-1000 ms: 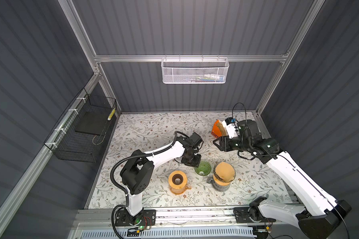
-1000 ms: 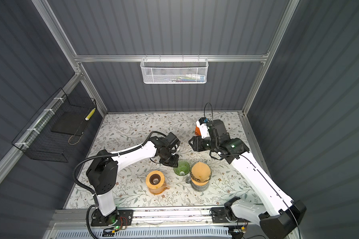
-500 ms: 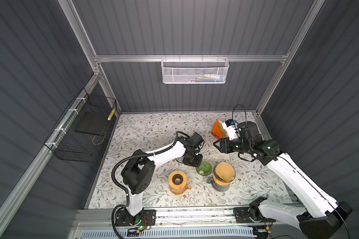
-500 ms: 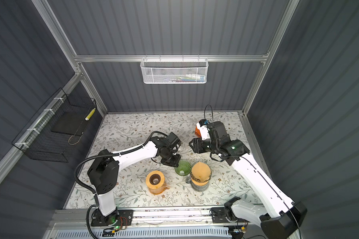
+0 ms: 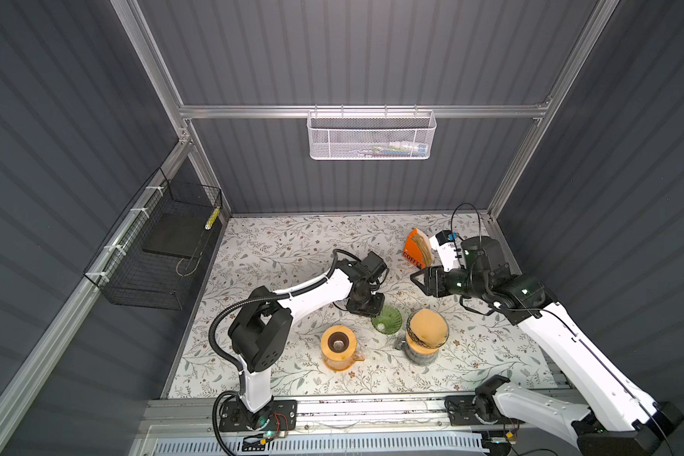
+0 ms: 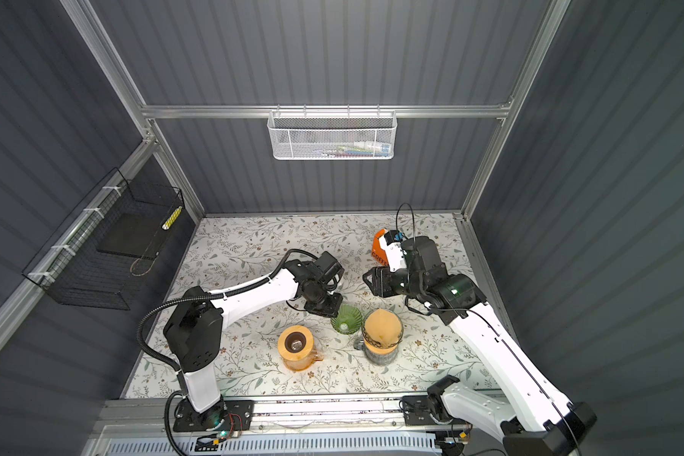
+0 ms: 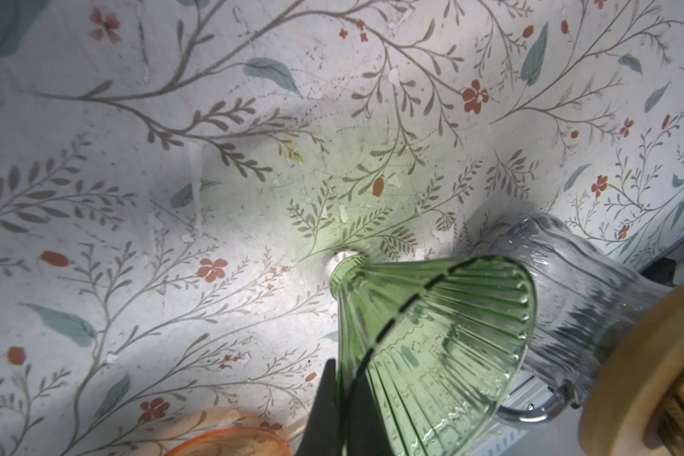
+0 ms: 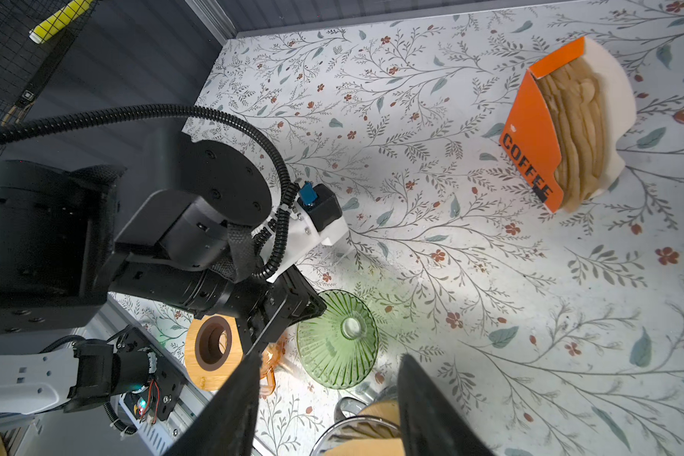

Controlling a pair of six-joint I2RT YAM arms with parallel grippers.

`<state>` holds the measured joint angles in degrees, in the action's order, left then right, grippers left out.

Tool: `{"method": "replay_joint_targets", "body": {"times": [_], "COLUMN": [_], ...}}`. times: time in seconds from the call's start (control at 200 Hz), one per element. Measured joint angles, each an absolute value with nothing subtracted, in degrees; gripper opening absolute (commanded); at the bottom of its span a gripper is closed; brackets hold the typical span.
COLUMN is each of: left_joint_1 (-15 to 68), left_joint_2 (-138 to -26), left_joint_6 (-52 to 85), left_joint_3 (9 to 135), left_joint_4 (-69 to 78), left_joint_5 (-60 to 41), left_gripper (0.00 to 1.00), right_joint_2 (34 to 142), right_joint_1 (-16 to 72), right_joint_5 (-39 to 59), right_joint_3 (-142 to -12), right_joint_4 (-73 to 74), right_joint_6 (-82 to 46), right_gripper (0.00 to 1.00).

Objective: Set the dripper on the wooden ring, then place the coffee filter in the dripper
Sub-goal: 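Lift the green dripper with the left gripper and carry it over the wooden ring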

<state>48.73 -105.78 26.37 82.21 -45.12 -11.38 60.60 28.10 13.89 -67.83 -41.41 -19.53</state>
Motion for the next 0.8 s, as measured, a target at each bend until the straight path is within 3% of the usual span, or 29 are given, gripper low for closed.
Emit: {"method": "replay_joint_targets", "body": {"times": [0.515, 0.801], "left_joint_1": [44.2, 40.6], "left_joint_2": [-89.3, -76.7], "left_joint_6": [28.1, 29.3], "left_joint_3": [82.7, 82.1], "left_joint_4": [-49.9, -54.3], "left_joint_5": [-7.5, -7.2], "left_gripper": [0.0, 0.0], "right_joint_2": [62.0, 63.7], "right_joint_1": [29.2, 38.1], "right_joint_5": [16.8, 14.5], "right_joint_3": [-70.7, -75.7], "right_joint_4": [-41.2, -42.7], "right_joint_6": [-22.6, -23.2], "right_gripper": [0.55, 0.55]}}
